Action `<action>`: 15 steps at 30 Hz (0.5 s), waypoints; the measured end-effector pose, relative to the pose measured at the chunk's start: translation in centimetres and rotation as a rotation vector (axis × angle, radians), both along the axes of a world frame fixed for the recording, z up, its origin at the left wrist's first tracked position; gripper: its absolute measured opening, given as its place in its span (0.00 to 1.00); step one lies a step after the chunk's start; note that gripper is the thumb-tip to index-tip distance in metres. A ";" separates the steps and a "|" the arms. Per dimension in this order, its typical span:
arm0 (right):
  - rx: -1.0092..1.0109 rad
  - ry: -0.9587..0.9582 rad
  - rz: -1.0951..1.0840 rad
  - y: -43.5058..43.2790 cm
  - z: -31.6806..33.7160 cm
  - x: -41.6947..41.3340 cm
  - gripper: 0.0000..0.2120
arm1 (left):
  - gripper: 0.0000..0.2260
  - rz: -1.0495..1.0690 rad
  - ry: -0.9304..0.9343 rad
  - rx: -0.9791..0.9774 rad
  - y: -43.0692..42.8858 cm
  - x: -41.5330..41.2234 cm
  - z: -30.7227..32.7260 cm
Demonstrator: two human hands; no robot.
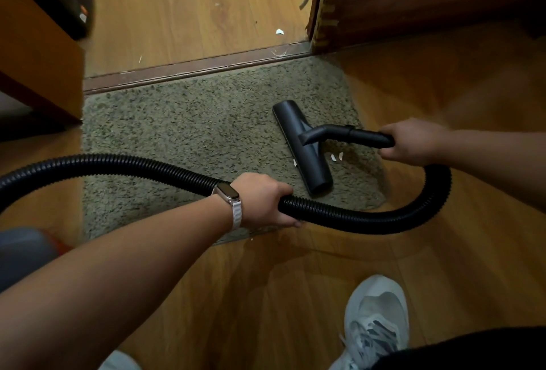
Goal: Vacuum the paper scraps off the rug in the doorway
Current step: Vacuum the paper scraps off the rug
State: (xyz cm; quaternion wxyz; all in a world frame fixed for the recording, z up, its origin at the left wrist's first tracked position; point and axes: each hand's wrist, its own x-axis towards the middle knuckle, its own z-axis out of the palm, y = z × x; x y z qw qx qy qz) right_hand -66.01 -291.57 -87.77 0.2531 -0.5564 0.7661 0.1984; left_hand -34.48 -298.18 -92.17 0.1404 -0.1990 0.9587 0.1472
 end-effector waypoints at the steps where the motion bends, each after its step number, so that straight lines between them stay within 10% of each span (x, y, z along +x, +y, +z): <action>1: -0.011 0.007 -0.001 -0.1 0.0 0.1 0.07 | 0.24 -0.002 0.000 -0.002 -0.1 0.0 0.1; 15: -0.152 0.082 -0.113 -3.7 -0.2 -0.1 0.11 | 0.23 0.058 0.051 0.034 -1.3 0.7 -0.1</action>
